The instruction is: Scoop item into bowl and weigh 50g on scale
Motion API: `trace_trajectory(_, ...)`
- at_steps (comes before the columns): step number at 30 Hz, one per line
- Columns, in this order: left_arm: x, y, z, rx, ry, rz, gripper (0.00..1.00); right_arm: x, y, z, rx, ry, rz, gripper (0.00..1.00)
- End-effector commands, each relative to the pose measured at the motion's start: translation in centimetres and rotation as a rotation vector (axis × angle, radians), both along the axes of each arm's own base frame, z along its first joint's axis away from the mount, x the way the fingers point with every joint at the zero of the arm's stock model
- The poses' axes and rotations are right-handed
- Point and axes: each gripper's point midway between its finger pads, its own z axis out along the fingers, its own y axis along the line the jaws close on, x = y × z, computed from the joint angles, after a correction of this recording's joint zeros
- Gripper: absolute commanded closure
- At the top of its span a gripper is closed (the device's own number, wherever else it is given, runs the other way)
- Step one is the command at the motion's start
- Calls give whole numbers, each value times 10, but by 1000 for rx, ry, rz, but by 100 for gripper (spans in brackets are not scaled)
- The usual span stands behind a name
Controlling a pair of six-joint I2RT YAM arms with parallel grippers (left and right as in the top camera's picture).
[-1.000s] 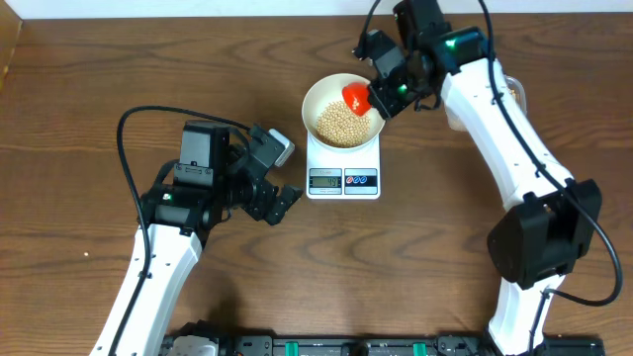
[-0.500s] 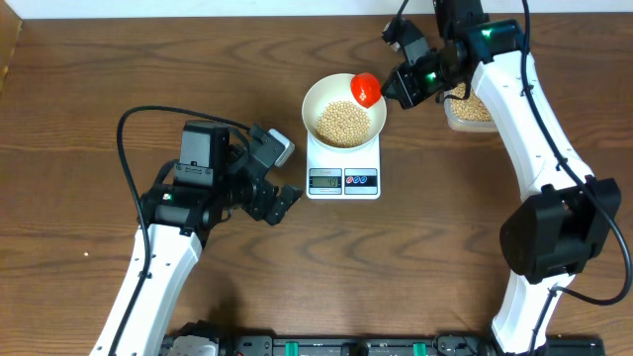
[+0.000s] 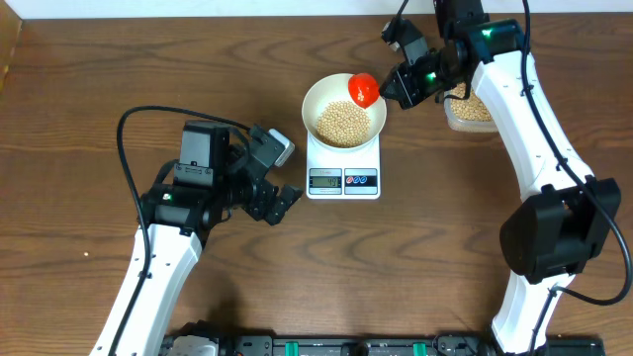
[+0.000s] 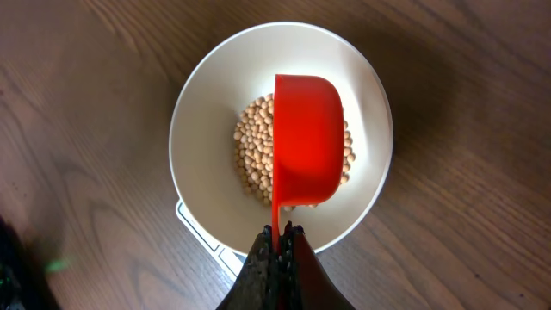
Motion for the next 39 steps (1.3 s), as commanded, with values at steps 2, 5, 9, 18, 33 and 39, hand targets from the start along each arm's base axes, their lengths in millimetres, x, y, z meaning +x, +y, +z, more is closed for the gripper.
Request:
trace_trajectory(2,-1,0,-3,10,2,-7,7,-2,6,23,-9,-61,4,99)
trace_trajectory(5,-1,0,-3,10,2,-7,7,-3,10,19,-60,-75,7,99)
trace_trajectory(9,-1,0,-3,10,2,-7,7,-6,17,14,-128,-97,13,99)
trace_trajectory(18,-1,0,-3,10,2,-7,7,-11,28,6,-262,-144,21,99)
trace_trajectory(33,-1,0,-3,10,2,-7,7,-11,27,6,-289,-156,18,99)
trace_trajectory(39,-1,0,-3,10,2,-7,7,-11,28,4,-328,-173,16,99)
